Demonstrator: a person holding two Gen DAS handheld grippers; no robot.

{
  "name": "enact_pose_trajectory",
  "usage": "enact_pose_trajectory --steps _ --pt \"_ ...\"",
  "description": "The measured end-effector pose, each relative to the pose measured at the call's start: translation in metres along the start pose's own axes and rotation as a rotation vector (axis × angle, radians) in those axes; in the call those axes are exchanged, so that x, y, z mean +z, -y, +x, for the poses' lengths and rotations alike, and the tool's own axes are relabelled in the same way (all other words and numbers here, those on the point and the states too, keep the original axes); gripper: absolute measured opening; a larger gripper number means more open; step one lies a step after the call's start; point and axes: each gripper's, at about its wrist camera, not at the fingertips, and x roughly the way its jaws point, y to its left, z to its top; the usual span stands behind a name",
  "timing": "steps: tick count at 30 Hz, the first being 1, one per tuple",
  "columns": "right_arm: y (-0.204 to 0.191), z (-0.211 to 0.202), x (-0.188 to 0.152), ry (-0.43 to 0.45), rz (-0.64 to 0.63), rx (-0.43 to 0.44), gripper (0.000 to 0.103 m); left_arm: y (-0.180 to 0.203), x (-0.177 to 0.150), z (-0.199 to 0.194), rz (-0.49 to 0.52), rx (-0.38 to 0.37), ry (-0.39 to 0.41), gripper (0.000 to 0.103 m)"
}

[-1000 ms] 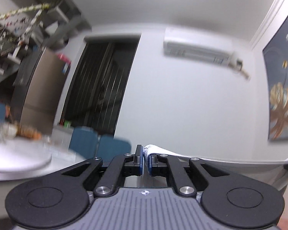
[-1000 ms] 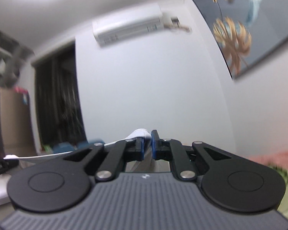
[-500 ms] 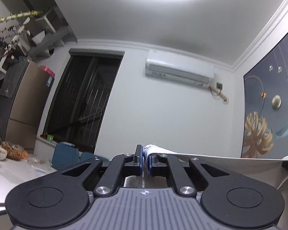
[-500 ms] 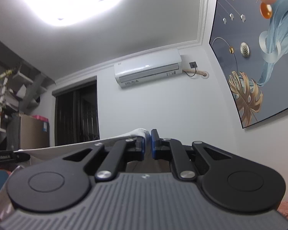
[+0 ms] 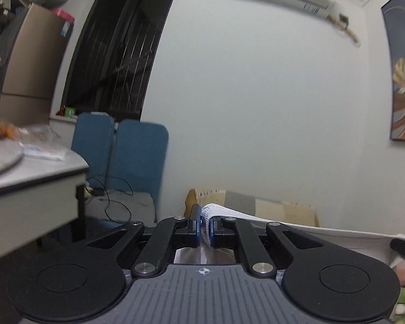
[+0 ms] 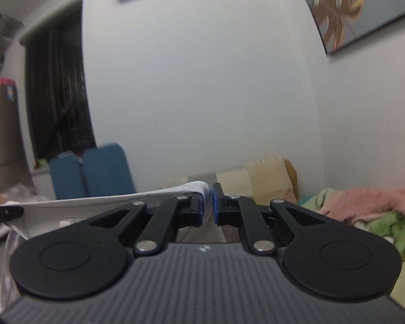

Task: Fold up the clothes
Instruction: 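Lift the T-shirt with both grippers and shake it out in the air, then lay the T-shirt flat on the bed and open both grippers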

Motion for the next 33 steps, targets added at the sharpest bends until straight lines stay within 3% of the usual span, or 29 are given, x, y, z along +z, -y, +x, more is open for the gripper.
enact_pose_trajectory --steps 6,9,12,15,18,19,20,21,22,23,27,33 --pt "0.030 0.183 -0.119 -0.112 -0.032 -0.037 0.010 0.008 -0.144 0.197 0.047 0.065 -0.150 0.007" --pt "0.046 0.263 -0.185 -0.194 -0.057 -0.032 0.010 -0.001 -0.215 0.273 0.057 0.097 -0.257 0.007" --pt "0.059 0.318 -0.243 -0.309 -0.066 -0.022 0.010 -0.015 -0.271 0.327 0.041 0.129 -0.364 0.008" --pt "0.068 0.348 -0.274 -0.406 -0.041 -0.004 0.012 -0.024 -0.312 0.360 0.036 0.144 -0.441 0.008" --pt "0.076 0.363 -0.286 -0.499 0.002 0.013 0.019 -0.026 -0.325 0.373 0.060 0.165 -0.484 0.018" --pt "0.079 0.368 -0.291 -0.530 0.017 0.019 0.034 -0.028 -0.325 0.375 0.064 0.167 -0.495 0.023" --pt "0.082 0.373 -0.295 -0.560 0.032 0.025 0.042 -0.029 -0.323 0.376 0.069 0.163 -0.504 0.033" --pt "0.084 0.375 -0.297 -0.587 0.046 0.034 0.062 -0.030 -0.320 0.375 0.078 0.161 -0.514 0.040" --pt "0.085 0.372 -0.295 -0.599 0.056 0.052 0.078 -0.030 -0.316 0.372 0.086 0.151 -0.523 0.060" --pt "0.085 0.370 -0.292 -0.605 0.059 0.068 0.082 -0.030 -0.310 0.366 0.092 0.129 -0.528 0.082" --pt "0.075 0.352 -0.276 -0.608 0.031 0.104 0.083 -0.031 -0.286 0.335 0.140 0.054 -0.540 0.099" --pt "0.067 0.267 -0.238 -0.544 0.039 0.113 0.083 -0.040 -0.246 0.239 0.167 0.011 -0.488 0.100"
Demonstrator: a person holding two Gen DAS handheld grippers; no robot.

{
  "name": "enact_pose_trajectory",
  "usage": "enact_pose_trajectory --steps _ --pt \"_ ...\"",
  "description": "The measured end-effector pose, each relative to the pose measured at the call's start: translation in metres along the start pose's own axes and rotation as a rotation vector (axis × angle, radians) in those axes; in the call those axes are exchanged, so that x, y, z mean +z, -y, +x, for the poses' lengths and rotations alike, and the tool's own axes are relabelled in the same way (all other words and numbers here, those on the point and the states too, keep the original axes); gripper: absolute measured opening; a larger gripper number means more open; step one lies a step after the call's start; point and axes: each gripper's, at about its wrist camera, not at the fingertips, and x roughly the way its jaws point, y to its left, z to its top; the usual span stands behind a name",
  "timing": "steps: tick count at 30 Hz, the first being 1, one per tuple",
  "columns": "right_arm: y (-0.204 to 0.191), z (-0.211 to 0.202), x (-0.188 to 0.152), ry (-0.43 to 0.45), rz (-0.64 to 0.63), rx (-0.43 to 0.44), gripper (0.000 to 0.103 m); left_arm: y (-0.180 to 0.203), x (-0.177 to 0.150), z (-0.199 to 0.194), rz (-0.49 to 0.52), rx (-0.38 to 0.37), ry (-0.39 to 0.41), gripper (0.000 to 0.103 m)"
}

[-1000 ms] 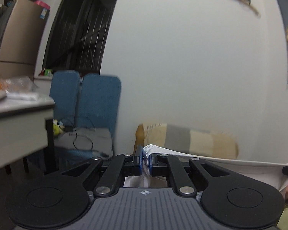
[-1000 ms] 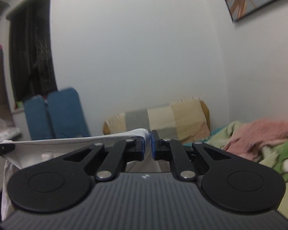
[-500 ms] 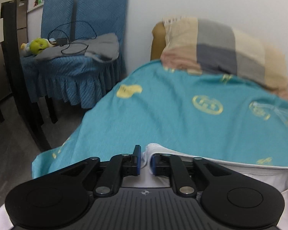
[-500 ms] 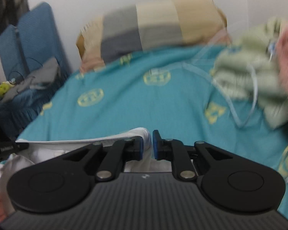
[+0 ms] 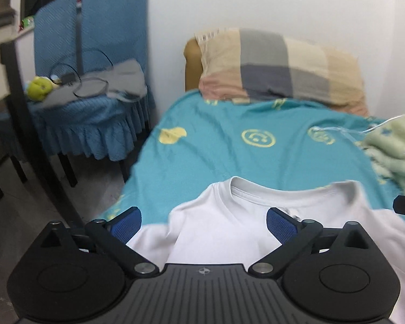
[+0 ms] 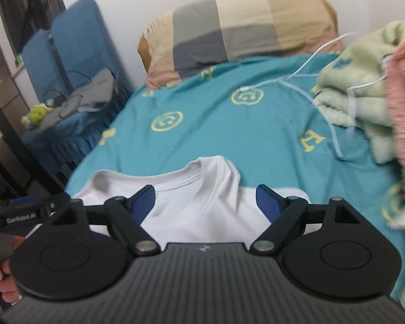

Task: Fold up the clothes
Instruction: 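Lay the T-shirt flat on the bed and open both grippers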

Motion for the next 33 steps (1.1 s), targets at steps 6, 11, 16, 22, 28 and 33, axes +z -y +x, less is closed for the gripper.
enact_pose_trajectory --steps 6,11,16,22,28,33 --pt "-0.011 -0.126 -0.045 0.095 0.040 0.018 0.083 -0.005 -0.034 -0.140 0.013 -0.033 0.064 0.100" --pt "-0.021 -0.230 -0.090 0.165 0.059 0.038 0.083 -0.006 -0.082 -0.247 0.030 -0.058 0.097 0.100" --pt "-0.035 -0.298 -0.139 0.181 0.035 0.042 0.083 -0.003 -0.135 -0.327 0.021 -0.081 0.116 0.100" --pt "-0.038 -0.348 -0.187 0.224 0.024 0.052 0.083 -0.012 -0.188 -0.378 -0.029 -0.134 0.131 0.100" --pt "-0.028 -0.348 -0.189 0.219 0.090 0.070 0.083 -0.028 -0.194 -0.361 -0.118 -0.117 0.099 0.100" --pt "-0.022 -0.336 -0.194 0.197 0.123 0.061 0.082 -0.061 -0.194 -0.337 -0.324 -0.153 0.042 0.099"
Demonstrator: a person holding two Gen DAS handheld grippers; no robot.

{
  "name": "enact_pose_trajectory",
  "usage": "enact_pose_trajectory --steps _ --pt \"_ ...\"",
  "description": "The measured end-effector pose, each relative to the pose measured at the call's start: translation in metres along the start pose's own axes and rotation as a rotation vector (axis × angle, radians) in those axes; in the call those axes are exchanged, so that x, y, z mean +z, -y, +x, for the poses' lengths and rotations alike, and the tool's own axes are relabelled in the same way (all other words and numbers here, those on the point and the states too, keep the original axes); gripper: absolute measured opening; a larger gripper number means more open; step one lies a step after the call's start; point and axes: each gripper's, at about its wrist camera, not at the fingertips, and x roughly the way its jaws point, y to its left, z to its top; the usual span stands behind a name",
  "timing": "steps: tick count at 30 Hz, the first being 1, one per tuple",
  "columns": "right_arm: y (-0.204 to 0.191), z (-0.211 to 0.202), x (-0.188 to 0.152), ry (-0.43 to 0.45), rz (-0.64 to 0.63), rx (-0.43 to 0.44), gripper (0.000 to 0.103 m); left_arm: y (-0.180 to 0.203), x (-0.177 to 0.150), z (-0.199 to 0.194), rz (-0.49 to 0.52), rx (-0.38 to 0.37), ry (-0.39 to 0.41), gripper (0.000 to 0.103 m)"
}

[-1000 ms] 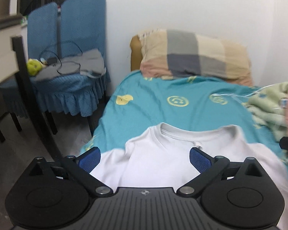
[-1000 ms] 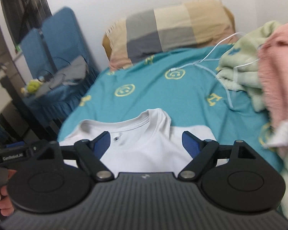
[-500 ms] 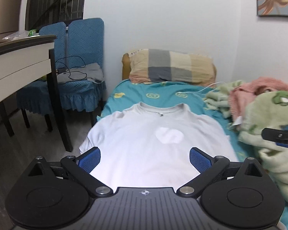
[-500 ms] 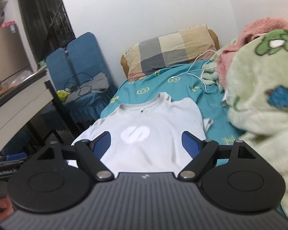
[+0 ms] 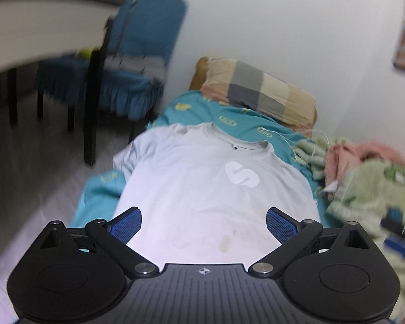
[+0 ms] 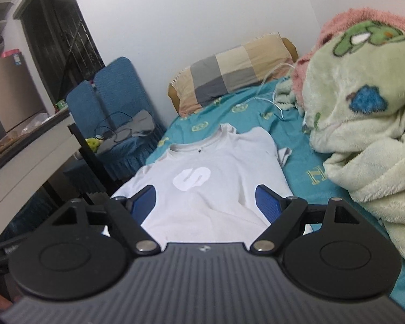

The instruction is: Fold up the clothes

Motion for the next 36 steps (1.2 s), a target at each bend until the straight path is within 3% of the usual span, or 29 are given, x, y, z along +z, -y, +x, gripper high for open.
enact_pose_trajectory --steps 4,9,16,18,20,22,25,27,30,32,36 --pt "0.006 0.009 -0.004 -0.027 0.033 -0.005 0.080 -0.031 0.014 0.019 -0.173 -0.004 -0.025 0.099" --pt "0.007 0.024 -0.009 -0.060 0.024 0.004 0.080 -0.075 0.058 0.065 -0.326 0.087 0.020 0.099" --pt "0.008 0.059 -0.019 -0.111 -0.005 -0.005 0.080 -0.154 0.086 0.162 -0.583 0.157 -0.009 0.086" --pt "0.008 0.070 -0.021 -0.121 -0.025 -0.013 0.080 -0.171 0.086 0.191 -0.602 0.170 -0.037 0.082" --pt "0.009 0.082 -0.024 -0.134 -0.039 -0.020 0.080 -0.187 0.083 0.217 -0.609 0.181 -0.072 0.068" --pt "0.011 0.095 -0.027 -0.151 -0.039 -0.028 0.080 -0.203 0.080 0.241 -0.626 0.178 -0.099 0.061" --pt "0.014 0.114 -0.030 -0.180 -0.020 -0.032 0.080 -0.221 0.076 0.265 -0.684 0.088 -0.112 0.053" --pt "0.017 0.124 -0.033 -0.199 -0.011 -0.033 0.080 -0.224 0.076 0.277 -0.673 0.060 -0.128 0.054" --pt "0.018 0.132 -0.037 -0.222 -0.009 -0.034 0.080 -0.223 0.080 0.285 -0.641 0.032 -0.114 0.044" --pt "0.019 0.134 -0.038 -0.229 -0.012 -0.034 0.080 -0.219 0.084 0.287 -0.606 0.043 -0.109 0.006" --pt "0.019 0.128 -0.036 -0.214 -0.012 -0.037 0.080 -0.209 0.096 0.284 -0.527 0.077 -0.090 0.003"
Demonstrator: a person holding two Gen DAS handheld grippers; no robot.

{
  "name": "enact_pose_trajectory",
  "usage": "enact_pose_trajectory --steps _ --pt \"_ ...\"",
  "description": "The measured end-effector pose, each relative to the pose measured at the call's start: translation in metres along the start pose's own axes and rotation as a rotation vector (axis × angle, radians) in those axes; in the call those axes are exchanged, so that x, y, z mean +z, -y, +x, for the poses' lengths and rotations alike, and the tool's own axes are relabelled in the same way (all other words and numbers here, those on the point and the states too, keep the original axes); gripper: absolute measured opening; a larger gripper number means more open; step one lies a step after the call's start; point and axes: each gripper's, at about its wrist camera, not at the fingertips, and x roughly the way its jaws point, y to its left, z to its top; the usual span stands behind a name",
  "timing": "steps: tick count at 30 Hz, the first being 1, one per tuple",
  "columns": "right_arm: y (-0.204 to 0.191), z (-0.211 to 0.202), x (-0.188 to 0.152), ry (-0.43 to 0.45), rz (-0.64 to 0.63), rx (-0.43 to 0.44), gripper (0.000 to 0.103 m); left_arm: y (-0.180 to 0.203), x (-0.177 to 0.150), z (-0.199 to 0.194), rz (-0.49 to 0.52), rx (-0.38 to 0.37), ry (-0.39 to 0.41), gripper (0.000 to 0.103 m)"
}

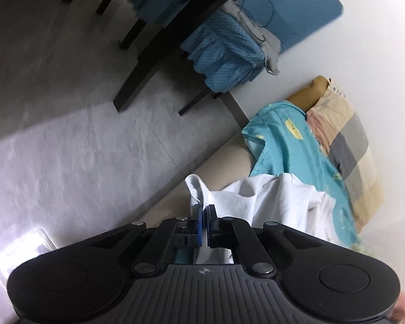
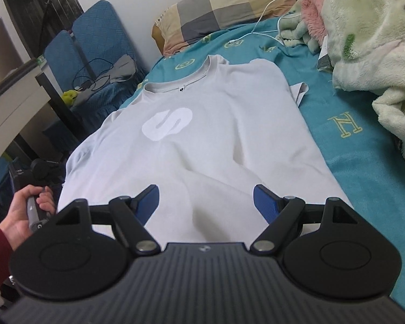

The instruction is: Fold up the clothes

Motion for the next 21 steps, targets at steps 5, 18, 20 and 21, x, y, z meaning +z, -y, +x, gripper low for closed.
enact_pose_trajectory --steps 5,18,20,21 --pt "0.001 -0.007 0.001 0.020 0.001 -0.004 0.080 0.030 0.028 -0.017 0.084 0.032 0.055 0.002" --pt "0.009 0.002 0.005 0.038 0.018 -0.057 0.080 0.075 0.069 0.010 0.269 0.275 0.126 0.016" --pt "0.011 0.005 0.005 0.039 0.022 -0.066 0.080 0.072 0.059 0.008 0.276 0.276 0.106 0.027" --pt "0.012 0.006 0.006 0.041 0.026 -0.068 0.080 0.071 0.053 0.005 0.286 0.273 0.097 0.030"
